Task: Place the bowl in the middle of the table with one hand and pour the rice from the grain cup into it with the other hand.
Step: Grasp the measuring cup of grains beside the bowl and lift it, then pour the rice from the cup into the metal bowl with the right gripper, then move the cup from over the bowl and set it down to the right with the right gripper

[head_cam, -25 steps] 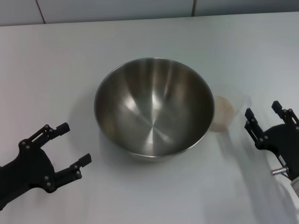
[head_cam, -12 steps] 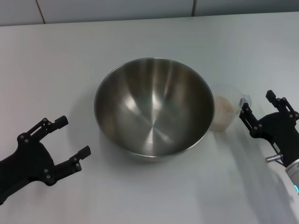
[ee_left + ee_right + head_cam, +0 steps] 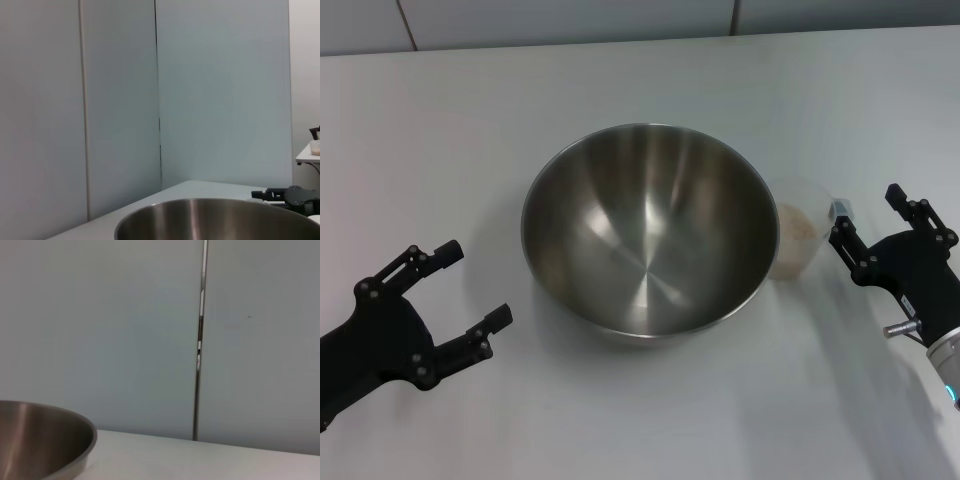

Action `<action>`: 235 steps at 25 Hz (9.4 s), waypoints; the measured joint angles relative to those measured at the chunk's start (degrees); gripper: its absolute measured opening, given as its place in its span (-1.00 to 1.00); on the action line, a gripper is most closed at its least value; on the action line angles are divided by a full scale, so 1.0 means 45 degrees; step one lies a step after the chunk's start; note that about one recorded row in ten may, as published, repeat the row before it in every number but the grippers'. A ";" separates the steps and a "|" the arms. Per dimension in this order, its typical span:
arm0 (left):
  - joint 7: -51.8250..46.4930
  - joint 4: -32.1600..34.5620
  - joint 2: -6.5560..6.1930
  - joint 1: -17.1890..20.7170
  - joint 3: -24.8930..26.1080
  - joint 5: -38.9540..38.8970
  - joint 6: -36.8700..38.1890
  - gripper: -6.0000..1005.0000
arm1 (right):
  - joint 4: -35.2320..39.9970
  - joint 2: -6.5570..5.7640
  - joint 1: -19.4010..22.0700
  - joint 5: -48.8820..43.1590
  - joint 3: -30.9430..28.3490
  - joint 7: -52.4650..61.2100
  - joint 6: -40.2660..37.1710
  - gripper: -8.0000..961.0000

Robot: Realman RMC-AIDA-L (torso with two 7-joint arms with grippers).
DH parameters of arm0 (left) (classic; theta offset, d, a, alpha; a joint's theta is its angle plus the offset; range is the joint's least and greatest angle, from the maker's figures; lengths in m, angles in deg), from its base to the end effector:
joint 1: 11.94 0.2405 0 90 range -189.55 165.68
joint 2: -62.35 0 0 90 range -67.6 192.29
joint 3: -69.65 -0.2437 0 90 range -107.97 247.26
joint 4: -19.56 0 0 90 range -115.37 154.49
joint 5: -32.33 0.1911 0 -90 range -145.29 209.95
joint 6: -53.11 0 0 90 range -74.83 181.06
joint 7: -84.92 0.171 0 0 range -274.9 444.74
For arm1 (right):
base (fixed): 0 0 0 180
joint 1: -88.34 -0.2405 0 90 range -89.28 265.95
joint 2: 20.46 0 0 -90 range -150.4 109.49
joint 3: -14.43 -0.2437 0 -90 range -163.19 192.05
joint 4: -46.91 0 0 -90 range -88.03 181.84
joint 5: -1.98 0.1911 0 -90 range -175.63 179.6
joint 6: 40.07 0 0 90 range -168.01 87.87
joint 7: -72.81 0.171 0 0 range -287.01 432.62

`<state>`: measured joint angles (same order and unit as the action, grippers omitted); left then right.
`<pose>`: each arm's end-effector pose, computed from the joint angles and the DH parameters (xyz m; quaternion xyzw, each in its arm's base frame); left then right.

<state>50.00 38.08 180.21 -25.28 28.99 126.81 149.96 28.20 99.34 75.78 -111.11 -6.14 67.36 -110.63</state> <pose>-0.2808 0.2264 -0.0206 -0.8903 -0.0959 -0.3470 0.2790 0.3093 0.2614 -0.0553 -0.7415 0.2291 0.2496 0.5792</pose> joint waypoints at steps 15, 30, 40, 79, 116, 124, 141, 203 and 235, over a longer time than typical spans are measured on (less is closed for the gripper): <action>-0.0071 -0.0013 0.0009 -0.0021 0.0031 0.0000 0.0147 0.72 | 0.0435 0.0000 -0.0214 -0.0037 0.0020 0.1059 0.0094 0.13; -0.0073 -0.0013 0.0020 -0.0002 0.0050 0.0000 0.0161 0.72 | 0.0392 -0.0001 -0.0173 -0.0045 0.0018 0.1129 -0.0034 -0.85; -0.0040 -0.0016 0.0019 0.0057 0.0051 0.0000 0.0169 0.72 | 0.0276 -0.0020 -0.0102 -0.0024 -0.0132 0.1150 -0.1280 -0.85; -0.0034 -0.0033 0.0019 0.0232 0.0051 0.0000 0.0462 0.72 | 0.4551 -0.0257 -0.5138 -0.6334 -0.0514 0.8329 -0.3488 -0.86; 0.0062 -0.0478 0.0103 0.0232 0.0528 -0.0021 0.0366 0.72 | 0.5304 -0.0121 -0.5834 -0.6423 0.0872 -0.9418 -0.4686 -0.87; 0.0065 -0.0502 0.0077 0.0218 0.0546 -0.0014 0.0365 0.72 | 0.4830 -0.0095 -0.5683 -0.6431 0.1075 -1.3918 -0.4329 -0.88; -0.0065 -0.0545 0.0077 0.0179 0.0538 -0.0021 0.0337 0.72 | 0.4949 -0.0117 -0.5916 -0.6460 0.1950 -1.8254 -0.4358 -0.93; -0.0595 0.0066 -0.0192 0.0135 -0.0272 0.0684 0.0126 0.72 | 0.1883 -0.0084 -0.3485 -0.5979 -0.1417 0.2875 -0.3336 -0.95; -0.0582 0.0134 -0.0195 0.0159 -0.0282 0.0683 0.0362 0.72 | 0.3622 -0.0157 -0.1972 -0.5865 -0.5467 0.3379 -0.4163 -0.95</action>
<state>47.39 38.68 179.33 -24.57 27.72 129.89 151.59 44.50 98.63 66.90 -137.50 -30.74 82.57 -129.36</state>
